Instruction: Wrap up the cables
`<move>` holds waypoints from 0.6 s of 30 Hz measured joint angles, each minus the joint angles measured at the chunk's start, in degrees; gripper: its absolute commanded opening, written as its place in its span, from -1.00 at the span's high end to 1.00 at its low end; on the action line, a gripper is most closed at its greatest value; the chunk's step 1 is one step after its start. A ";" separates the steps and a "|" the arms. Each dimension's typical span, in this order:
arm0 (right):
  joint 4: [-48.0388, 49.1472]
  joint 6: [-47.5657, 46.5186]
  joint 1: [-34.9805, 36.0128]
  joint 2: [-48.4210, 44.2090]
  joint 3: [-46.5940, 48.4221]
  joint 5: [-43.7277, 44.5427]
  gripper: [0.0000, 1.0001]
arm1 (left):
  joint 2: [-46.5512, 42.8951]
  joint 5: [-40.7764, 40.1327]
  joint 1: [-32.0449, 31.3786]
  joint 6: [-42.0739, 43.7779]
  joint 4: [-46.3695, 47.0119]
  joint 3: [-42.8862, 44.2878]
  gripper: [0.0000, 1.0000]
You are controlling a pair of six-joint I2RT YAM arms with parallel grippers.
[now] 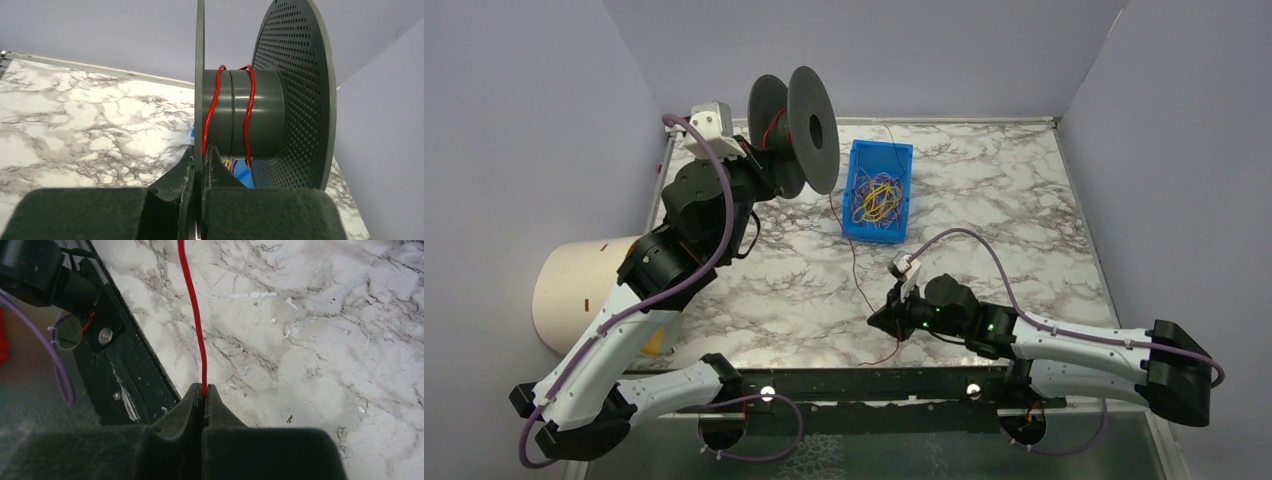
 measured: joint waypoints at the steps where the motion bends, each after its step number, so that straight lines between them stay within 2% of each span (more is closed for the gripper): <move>1: -0.70 -0.02 0.87 -0.15 0.66 0.70 0.98 | 0.17 -0.57 0.00 0.07 0.26 0.00 1.00; 9: -7.04 -0.13 8.87 -0.46 6.64 6.43 0.98 | 3.41 -7.48 -0.07 2.34 3.52 -0.74 1.00; 18: -15.43 -0.81 17.84 -0.42 15.89 13.40 0.97 | 8.83 -11.76 -0.07 5.29 5.92 -3.04 1.00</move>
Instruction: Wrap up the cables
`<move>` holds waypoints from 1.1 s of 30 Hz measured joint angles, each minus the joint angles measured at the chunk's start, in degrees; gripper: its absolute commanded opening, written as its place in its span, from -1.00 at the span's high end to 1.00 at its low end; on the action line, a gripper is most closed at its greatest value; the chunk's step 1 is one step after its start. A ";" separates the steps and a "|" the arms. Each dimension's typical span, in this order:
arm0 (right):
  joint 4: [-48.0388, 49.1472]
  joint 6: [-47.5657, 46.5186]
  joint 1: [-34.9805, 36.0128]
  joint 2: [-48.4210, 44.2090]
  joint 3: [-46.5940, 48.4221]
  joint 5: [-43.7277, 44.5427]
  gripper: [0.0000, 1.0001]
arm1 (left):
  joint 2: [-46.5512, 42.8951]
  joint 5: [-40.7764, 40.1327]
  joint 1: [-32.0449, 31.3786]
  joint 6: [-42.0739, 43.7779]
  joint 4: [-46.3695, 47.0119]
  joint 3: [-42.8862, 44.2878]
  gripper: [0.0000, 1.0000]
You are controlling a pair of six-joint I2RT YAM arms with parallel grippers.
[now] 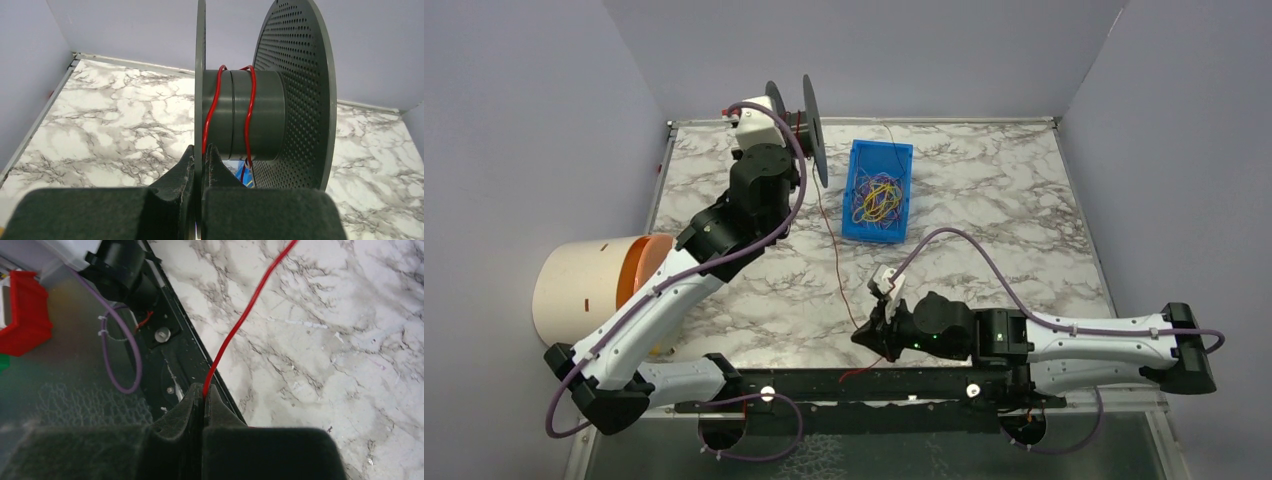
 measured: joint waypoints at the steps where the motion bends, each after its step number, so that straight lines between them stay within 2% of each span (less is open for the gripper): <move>1: -0.87 -0.24 1.22 0.07 1.31 1.05 0.98 | 0.74 -0.24 0.00 0.28 0.33 0.00 1.00; 11: -6.51 -2.34 10.78 0.96 10.62 12.68 0.98 | 3.74 -0.87 -0.11 3.91 2.86 -2.93 1.00; 20: -10.14 -6.82 13.79 3.15 20.81 20.74 0.98 | 3.85 2.14 -0.11 6.51 3.54 -11.30 1.00; 29: -12.48 -12.70 13.90 2.10 24.11 28.74 0.98 | 2.51 11.74 -0.11 9.11 2.49 -18.08 1.00; 30: -12.94 -15.65 13.97 1.99 25.88 32.65 0.98 | 1.68 16.79 -0.11 10.25 1.42 -19.02 1.00; 33: -13.07 -17.90 14.01 2.03 26.53 34.47 0.98 | 1.20 19.23 -0.11 11.10 1.16 -19.43 1.00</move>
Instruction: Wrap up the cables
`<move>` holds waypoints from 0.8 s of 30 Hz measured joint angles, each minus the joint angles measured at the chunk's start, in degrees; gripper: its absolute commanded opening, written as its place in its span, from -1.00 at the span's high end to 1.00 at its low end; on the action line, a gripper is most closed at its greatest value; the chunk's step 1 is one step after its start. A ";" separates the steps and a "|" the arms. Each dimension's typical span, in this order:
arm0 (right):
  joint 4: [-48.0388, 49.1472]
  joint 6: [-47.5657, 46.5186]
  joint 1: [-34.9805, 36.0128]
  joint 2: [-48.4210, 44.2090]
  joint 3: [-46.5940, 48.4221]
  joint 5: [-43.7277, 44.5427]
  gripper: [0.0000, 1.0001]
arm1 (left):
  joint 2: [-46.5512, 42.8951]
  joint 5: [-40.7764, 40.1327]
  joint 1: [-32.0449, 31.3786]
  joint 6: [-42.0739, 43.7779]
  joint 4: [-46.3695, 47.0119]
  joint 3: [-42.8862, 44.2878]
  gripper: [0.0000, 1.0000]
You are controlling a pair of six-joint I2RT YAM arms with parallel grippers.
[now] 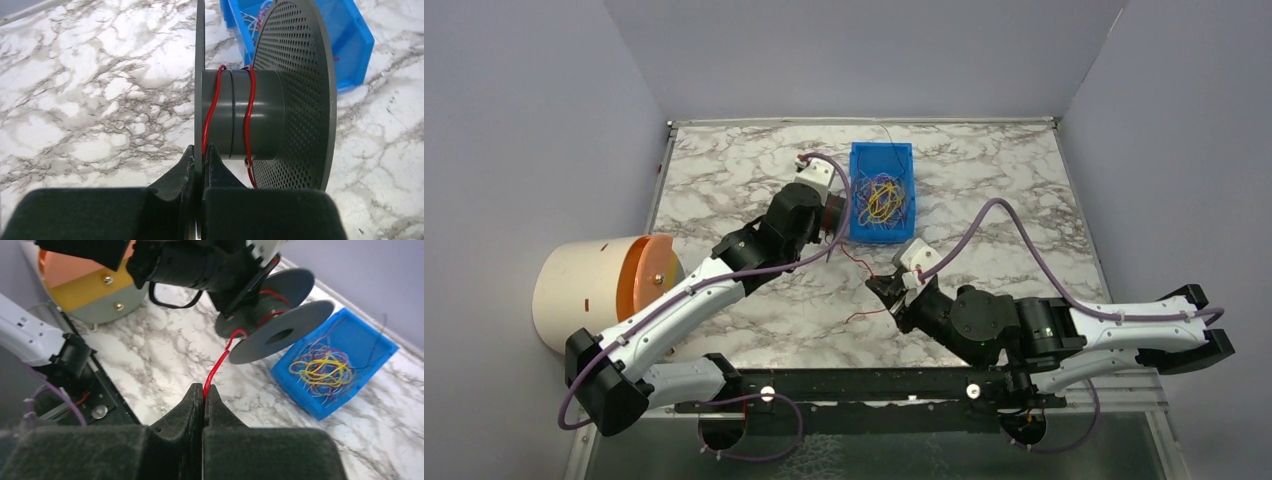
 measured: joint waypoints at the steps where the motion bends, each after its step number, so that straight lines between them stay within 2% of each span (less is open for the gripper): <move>1: 0.17 -1.60 -0.02 0.04 0.31 1.09 0.98 | -0.37 1.53 0.07 0.42 -0.26 -0.33 1.00; 6: 2.03 -8.96 -1.40 0.04 0.48 4.11 0.98 | -1.68 7.43 -0.24 2.01 -1.81 -2.19 1.00; 10: 3.37 -12.90 -5.68 0.04 0.63 3.69 0.98 | -2.21 11.02 -1.14 2.95 -3.52 -3.30 1.00; 24: 3.26 -15.85 -22.38 5.62 3.98 -7.50 0.98 | -7.30 18.84 -5.11 5.73 -8.33 -4.94 1.00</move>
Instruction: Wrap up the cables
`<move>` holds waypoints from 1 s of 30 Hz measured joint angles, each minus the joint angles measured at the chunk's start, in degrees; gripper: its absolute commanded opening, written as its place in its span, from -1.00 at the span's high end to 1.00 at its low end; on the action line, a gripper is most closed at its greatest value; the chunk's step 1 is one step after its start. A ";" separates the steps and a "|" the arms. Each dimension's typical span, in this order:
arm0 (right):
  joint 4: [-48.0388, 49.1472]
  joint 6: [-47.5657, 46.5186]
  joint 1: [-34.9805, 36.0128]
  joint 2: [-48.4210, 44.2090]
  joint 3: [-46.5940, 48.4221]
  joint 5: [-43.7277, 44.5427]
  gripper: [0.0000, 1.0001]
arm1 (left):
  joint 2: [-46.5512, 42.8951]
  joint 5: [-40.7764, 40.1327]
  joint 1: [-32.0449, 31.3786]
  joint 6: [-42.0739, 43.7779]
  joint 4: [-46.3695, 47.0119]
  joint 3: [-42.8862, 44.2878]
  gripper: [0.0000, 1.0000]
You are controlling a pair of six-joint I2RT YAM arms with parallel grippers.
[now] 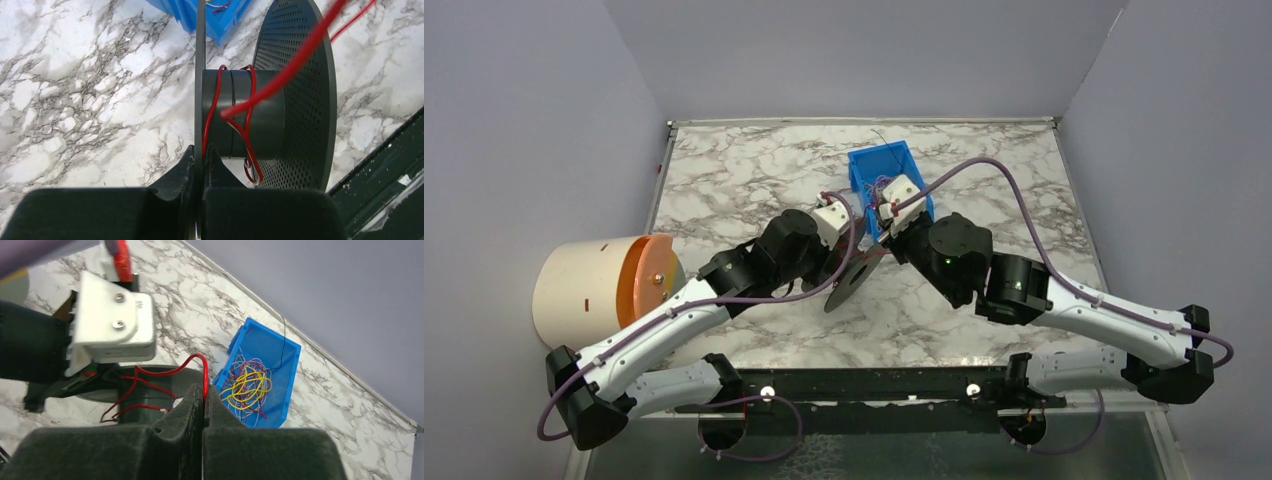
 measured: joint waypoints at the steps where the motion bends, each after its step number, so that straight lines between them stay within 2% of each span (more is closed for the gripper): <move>1: -0.09 0.02 -1.03 0.28 0.00 -0.76 0.97 | -0.42 0.68 -0.09 0.24 -0.61 0.00 1.00; 8: -0.11 0.68 -9.20 0.59 -1.86 -5.40 0.98 | -3.26 5.11 -0.46 0.98 -3.85 0.00 1.00; 15: -1.05 2.05 -14.14 0.46 -5.95 -9.11 0.98 | -5.95 10.64 -0.48 1.29 -6.12 0.00 1.00; 23: -1.97 4.57 -16.59 -2.58 -12.96 -11.04 0.98 | -7.26 16.79 -0.72 1.31 -8.09 0.92 1.00; 30: -2.71 7.96 -16.96 -6.69 -18.10 -11.13 0.98 | -8.37 18.62 -0.72 1.31 -8.15 2.34 1.00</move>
